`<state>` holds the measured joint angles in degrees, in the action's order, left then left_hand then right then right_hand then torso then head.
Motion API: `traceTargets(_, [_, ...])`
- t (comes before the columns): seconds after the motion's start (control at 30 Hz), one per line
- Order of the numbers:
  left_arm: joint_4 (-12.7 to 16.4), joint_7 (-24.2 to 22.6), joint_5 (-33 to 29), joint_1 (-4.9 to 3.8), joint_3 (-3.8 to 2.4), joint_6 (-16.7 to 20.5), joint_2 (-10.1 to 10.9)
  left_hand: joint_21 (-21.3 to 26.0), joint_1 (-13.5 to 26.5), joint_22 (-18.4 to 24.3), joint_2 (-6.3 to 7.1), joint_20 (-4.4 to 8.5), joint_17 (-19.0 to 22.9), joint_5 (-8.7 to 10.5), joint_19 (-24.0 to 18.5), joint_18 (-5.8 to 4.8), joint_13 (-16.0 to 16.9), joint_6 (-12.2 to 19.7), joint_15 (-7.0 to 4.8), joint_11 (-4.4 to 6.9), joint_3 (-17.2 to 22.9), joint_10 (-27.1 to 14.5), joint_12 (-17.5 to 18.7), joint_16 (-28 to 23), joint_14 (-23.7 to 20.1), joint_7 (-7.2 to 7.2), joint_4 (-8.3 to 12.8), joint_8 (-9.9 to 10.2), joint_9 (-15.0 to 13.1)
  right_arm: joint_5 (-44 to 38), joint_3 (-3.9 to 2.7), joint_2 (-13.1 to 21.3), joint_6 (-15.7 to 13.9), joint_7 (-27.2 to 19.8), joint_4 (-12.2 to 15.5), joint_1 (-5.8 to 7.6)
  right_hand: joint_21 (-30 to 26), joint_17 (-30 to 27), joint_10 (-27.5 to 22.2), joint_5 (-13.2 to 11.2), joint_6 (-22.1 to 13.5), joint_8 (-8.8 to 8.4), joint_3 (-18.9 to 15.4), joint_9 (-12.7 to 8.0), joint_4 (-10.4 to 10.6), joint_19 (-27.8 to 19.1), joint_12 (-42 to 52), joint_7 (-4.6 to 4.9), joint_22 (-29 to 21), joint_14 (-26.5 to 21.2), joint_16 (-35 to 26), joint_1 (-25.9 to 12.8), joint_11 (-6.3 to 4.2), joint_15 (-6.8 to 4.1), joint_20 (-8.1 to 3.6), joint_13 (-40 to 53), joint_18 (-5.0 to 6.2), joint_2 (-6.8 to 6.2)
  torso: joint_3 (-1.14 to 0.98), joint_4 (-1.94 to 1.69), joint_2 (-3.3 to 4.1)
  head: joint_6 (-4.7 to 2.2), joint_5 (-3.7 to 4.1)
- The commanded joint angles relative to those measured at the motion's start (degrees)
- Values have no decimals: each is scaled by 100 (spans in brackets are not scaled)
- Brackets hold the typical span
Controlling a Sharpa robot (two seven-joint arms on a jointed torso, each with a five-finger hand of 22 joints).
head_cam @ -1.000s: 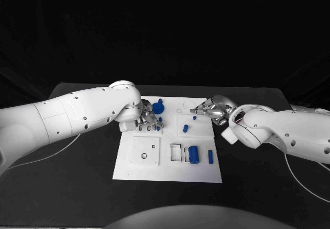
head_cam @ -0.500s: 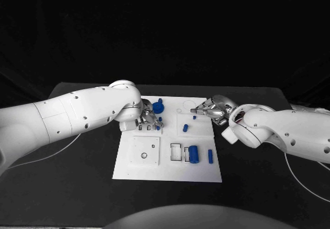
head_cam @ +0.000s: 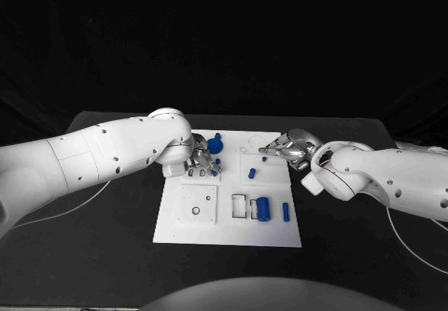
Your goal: Assemble the parts on the task board
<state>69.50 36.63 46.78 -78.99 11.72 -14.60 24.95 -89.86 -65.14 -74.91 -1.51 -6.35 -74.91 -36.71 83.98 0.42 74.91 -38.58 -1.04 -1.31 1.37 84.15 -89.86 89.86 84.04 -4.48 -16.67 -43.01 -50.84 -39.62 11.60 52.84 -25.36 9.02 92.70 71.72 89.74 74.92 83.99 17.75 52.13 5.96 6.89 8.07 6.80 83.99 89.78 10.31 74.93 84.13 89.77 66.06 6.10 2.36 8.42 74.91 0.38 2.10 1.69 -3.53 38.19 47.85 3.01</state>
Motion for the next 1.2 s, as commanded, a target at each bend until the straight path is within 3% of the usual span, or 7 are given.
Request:
traceTargets(0.03, [3, -67, -62, 2, -2, -89, -10, -14, -85, -1509, 0, 46, -1509, -18, 602, -42, 1509, -4, -58, 47, 47, 585, -14, 14, 596, 40, -7, -30, -22, -49, 2, -9, 91, 5, -6, -7, 26, 1508, 601, 34, -7, 19, -29, 7, -3, 601, 22, 7, 1507, 587, 23, 25, 25, 36, 52, 1509, -38, 16, -1, 2, -1, -5, -8])
traceTargets(0.37, [-7, -82, -70, 6, -2, -90, -9, -14, -292, -1509, -39, 71, -1509, -86, 602, -42, 1509, -6, -85, 70, 200, 585, -14, 14, 596, 63, -2, -43, -102, -49, 2, -10, 86, 7, -13, -19, 26, 1508, 601, 36, -10, 19, -30, 7, -2, 601, 22, 8, 1507, 587, 23, 25, 26, 37, 53, 1509, -38, 17, 0, 3, -1, 5, 4])
traceTargets(0.87, [16, -140, -54, 11, -3, 36, 16, -14, -570, -1509, 62, 117, -1509, -803, 602, -42, 1509, -71, -130, 109, 485, 585, -14, 14, 596, 102, 0, -13, -230, -49, 3, -2, 77, 4, -32, -29, 26, 1508, 601, 37, -11, 19, -31, 7, -2, 601, 22, 9, 1507, 587, 23, 24, 26, 37, 53, 1509, -38, 17, 3, -1, 2, 13, 12])
traceTargets(1.03, [48, -138, -48, 10, -7, 68, 60, -14, -577, -1509, 76, 119, -1509, -824, 602, -42, 1509, -74, -131, 110, 492, 585, -14, 14, 596, 102, 0, -12, -236, -49, 3, 4, 77, 3, -37, -32, 26, 1508, 601, 40, -19, 16, -33, 5, -1, 601, 22, 12, 1507, 587, 23, 25, 28, 38, 54, 1509, -38, 18, 3, -5, 2, 18, 12])
traceTargets(1.2, [136, -109, -46, 1, -53, 97, 155, -14, -577, -1509, 87, 120, -1509, -832, 602, -42, 1509, -82, -132, 110, 492, 585, -14, 14, 596, 102, -2, -14, -240, -49, 3, 5, 78, 4, -53, -35, 26, 1508, 601, 40, -19, 16, -33, 5, -1, 601, 22, 12, 1507, 587, 23, 25, 28, 38, 54, 1509, -38, 18, 2, -7, -2, 32, 8])
